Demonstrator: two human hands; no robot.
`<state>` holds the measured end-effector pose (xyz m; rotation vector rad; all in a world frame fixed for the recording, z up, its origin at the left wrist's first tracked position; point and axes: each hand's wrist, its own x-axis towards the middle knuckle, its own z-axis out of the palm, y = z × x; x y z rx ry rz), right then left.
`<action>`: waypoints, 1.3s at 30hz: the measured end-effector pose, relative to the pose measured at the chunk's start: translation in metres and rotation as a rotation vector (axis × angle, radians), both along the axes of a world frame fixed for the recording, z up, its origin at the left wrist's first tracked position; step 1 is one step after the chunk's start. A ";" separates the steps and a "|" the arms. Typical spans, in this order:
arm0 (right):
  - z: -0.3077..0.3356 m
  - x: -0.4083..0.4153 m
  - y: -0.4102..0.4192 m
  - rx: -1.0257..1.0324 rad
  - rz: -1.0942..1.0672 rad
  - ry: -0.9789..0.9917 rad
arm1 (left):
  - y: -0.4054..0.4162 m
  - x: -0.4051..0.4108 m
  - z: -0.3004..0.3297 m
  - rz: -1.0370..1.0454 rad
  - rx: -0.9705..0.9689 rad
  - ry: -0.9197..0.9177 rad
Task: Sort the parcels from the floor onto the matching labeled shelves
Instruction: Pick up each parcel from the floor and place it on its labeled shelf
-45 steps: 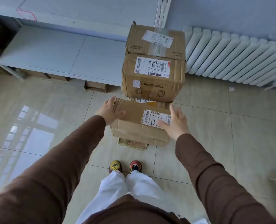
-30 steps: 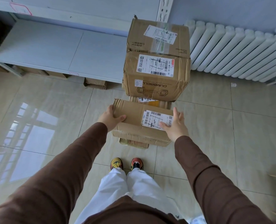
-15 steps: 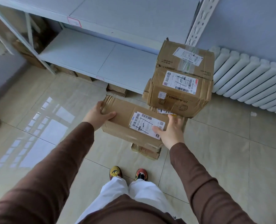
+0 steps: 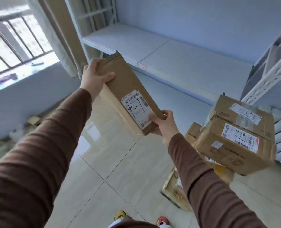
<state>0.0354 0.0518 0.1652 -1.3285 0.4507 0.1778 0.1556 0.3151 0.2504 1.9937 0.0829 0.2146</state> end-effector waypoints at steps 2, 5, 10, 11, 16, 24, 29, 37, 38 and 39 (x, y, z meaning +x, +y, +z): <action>0.027 0.023 0.026 0.025 0.070 -0.073 | 0.021 0.018 0.033 0.014 -0.031 -0.123; 0.065 0.055 0.055 0.026 0.176 -0.165 | 0.034 0.024 0.091 0.045 -0.070 -0.295; 0.124 0.106 0.090 0.026 0.247 -0.309 | 0.057 0.055 0.154 0.062 -0.096 -0.498; 0.135 0.116 0.096 0.020 0.257 -0.339 | 0.060 0.062 0.165 0.045 -0.143 -0.519; 0.170 0.168 0.114 -0.035 0.314 -0.478 | 0.063 0.105 0.201 -0.066 -0.320 -0.624; 0.231 0.287 0.131 -0.092 0.288 -0.725 | 0.032 0.205 0.227 -0.259 -0.307 -0.643; 0.273 0.364 0.141 -0.088 0.267 -0.784 | 0.041 0.270 0.230 -0.230 -0.240 -0.585; 0.321 0.484 0.189 -0.137 0.242 -0.822 | 0.105 0.380 0.242 -0.315 -0.162 -0.573; 0.329 0.498 0.196 -0.159 0.240 -0.836 | 0.114 0.395 0.249 -0.328 -0.146 -0.570; 0.338 0.511 0.203 -0.172 0.234 -0.844 | 0.123 0.410 0.257 -0.340 -0.143 -0.559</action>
